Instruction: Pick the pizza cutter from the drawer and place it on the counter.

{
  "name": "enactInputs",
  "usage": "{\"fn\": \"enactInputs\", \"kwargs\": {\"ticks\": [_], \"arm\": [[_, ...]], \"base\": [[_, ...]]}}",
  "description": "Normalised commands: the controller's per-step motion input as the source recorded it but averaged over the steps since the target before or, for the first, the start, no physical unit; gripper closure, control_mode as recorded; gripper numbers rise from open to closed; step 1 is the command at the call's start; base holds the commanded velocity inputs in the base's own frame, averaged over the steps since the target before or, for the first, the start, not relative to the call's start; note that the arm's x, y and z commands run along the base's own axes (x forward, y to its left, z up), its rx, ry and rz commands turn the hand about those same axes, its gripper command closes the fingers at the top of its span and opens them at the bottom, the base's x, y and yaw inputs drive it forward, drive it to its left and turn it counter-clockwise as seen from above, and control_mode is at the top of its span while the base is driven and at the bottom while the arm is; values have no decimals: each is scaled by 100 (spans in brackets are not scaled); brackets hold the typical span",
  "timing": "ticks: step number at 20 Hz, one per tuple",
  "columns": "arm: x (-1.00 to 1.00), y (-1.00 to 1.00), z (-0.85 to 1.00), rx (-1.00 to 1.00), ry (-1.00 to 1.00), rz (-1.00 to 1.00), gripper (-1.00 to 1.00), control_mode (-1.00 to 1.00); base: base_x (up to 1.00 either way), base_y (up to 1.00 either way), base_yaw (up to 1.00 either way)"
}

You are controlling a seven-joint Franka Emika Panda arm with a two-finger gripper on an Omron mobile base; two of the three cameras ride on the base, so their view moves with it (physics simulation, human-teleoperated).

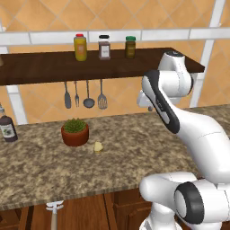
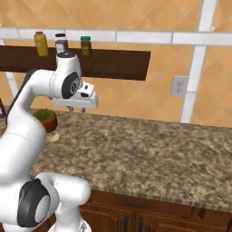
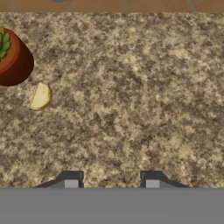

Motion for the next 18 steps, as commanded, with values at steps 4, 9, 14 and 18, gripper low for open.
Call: {"fn": "enactInputs", "kwargs": {"ticks": [4, 9, 14, 18], "arm": [[-36, 0, -7, 0, 0, 0, -100, -100], [-87, 0, -28, 0, 0, 1, -100, -100], [-61, 0, -41, 0, 0, 0, -100, -100], [-59, 0, -56, -2, 1, 0, -100, -100]], "base": [[0, 0, 0], [0, 0, 0], [0, 0, 0], [0, 0, 0]]}}
